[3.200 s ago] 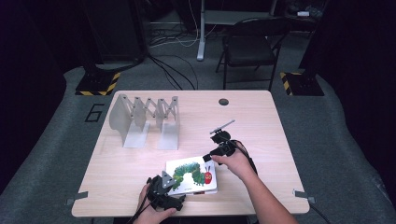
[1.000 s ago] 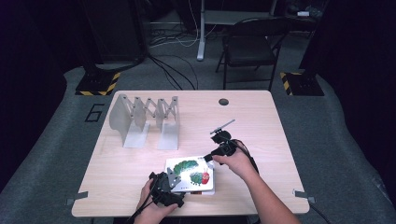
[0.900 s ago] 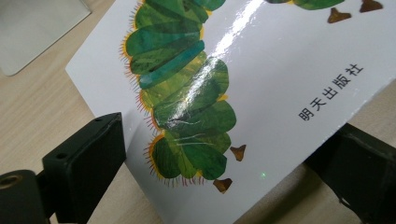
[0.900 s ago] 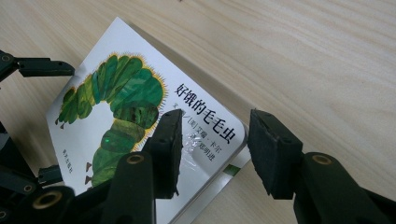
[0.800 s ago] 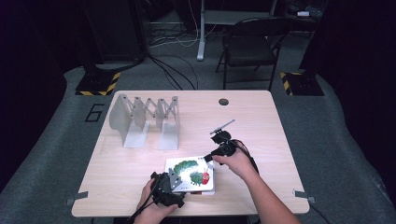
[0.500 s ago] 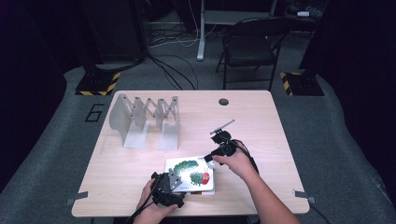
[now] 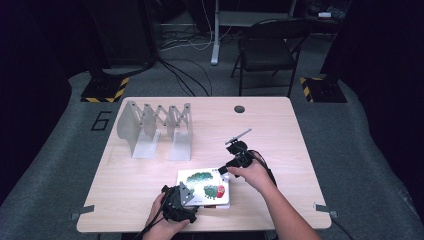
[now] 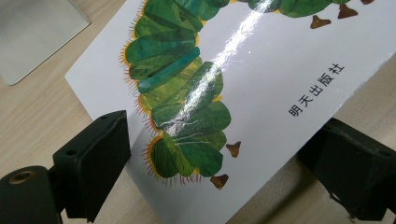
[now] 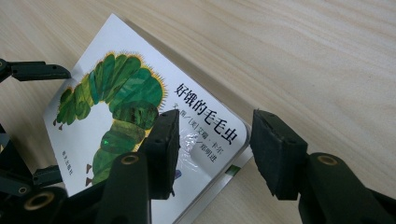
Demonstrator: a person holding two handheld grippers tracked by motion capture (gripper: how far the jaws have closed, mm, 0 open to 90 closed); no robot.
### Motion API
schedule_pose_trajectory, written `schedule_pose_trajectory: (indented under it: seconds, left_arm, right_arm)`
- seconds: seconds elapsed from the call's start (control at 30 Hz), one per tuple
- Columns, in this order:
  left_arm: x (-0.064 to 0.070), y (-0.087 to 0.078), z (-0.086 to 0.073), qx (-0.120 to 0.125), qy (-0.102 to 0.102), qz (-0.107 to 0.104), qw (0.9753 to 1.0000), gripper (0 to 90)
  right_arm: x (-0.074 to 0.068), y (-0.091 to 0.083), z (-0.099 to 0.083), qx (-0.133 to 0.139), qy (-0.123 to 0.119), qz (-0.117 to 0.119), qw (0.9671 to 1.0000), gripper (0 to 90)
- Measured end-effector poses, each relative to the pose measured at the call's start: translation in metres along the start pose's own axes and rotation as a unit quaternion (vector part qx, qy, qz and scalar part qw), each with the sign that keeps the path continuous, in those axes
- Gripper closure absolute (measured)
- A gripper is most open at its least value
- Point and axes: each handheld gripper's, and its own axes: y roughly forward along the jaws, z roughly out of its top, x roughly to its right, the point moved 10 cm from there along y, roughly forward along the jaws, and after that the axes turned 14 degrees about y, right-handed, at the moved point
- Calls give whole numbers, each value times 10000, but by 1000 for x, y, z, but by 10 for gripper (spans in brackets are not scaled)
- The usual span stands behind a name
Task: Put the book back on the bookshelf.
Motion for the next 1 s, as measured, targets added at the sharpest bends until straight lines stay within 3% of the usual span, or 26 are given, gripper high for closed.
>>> schedule_pose_trajectory:
  seconds: [0.13, 0.37, 0.47, 1.0]
  left_arm:
    - [0, 0, 0, 14, 7, 15, 10000, 95]
    - [0, 0, 0, 89, 11, 34, 10000, 95]
    - [0, 0, 0, 80, 25, -18, 10000, 96]
    - [-1, 1, 0, 148, 27, 53, 9999, 97]
  right_arm:
    - [2, 2, 1, 34, -13, -26, 10000, 472]
    - [12, 8, 1, -22, 195, -53, 9998, 426]
    - [11, 10, 1, -78, 277, 26, 9996, 423]
    - [5, 17, 0, -363, 242, 172, 9989, 429]
